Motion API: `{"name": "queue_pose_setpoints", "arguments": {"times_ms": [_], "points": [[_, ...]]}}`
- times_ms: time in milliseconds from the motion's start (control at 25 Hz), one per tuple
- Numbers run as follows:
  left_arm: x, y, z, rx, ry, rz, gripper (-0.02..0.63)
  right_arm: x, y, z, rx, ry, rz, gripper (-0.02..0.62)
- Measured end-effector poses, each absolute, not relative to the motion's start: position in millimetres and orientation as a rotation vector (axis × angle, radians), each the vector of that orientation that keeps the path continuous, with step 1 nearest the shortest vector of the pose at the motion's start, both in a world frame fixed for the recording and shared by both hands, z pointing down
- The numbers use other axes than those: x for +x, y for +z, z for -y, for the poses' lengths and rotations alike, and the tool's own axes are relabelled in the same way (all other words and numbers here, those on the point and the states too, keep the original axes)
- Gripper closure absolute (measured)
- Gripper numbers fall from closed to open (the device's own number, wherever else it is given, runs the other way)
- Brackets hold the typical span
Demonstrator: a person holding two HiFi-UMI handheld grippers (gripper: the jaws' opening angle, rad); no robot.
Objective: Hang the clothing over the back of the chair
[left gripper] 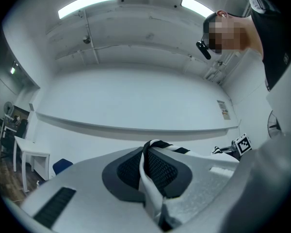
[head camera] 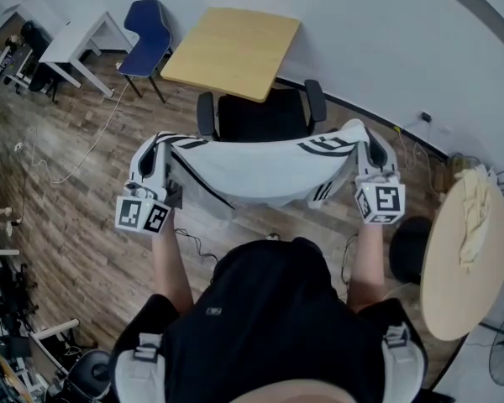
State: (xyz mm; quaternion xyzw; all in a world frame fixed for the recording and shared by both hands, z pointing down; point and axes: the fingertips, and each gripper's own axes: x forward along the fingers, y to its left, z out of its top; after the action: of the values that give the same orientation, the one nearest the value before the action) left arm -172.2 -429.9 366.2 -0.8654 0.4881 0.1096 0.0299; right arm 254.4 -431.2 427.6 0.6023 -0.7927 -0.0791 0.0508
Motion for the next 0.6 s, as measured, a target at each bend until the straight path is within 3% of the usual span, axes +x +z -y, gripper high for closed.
{"name": "queue_pose_setpoints", "arguments": {"times_ms": [600], "points": [[-171,412,457,-2.710,0.272,-1.585,0.601,256,464,449,1.776,-0.128,2.402,0.578]]}}
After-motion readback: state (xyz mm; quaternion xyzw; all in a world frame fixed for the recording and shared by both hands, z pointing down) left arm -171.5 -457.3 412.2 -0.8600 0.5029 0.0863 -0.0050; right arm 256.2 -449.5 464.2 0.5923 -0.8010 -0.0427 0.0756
